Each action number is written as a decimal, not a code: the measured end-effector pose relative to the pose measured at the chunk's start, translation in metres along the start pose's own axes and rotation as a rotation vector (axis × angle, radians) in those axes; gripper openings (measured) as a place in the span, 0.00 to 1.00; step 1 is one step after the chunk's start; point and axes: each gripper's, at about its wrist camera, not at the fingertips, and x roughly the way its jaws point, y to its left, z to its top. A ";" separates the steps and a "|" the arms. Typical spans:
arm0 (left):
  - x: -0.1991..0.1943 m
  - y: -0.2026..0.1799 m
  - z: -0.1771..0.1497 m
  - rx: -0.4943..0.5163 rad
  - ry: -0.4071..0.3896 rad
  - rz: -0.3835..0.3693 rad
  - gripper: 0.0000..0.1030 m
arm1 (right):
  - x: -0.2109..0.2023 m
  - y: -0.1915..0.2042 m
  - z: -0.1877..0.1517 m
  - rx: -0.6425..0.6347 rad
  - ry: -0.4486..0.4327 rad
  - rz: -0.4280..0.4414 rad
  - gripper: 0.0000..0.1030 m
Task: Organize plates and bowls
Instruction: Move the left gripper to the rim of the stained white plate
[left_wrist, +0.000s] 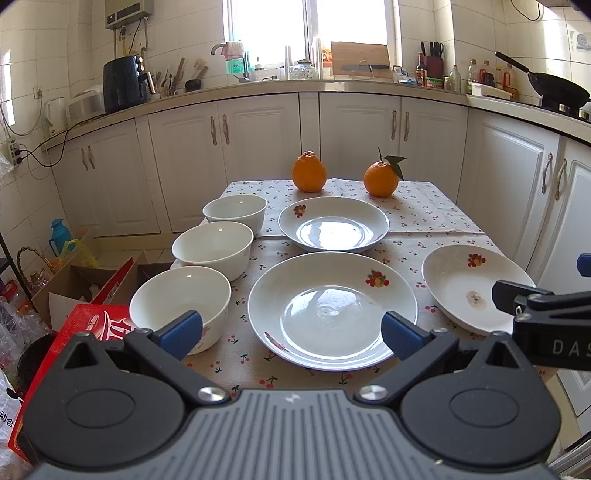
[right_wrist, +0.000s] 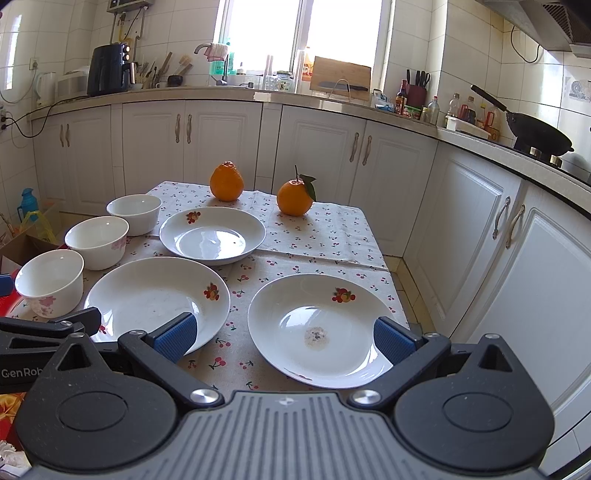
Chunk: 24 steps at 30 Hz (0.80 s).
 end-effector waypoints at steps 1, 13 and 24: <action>0.001 -0.001 0.000 0.003 0.001 0.000 0.99 | 0.001 -0.001 0.001 0.001 0.002 0.000 1.00; 0.014 -0.002 0.006 0.006 -0.006 -0.038 0.99 | 0.012 -0.006 0.003 0.016 0.009 0.015 1.00; 0.027 -0.001 0.023 0.035 -0.025 -0.117 0.99 | 0.018 -0.021 0.008 0.017 -0.020 0.062 1.00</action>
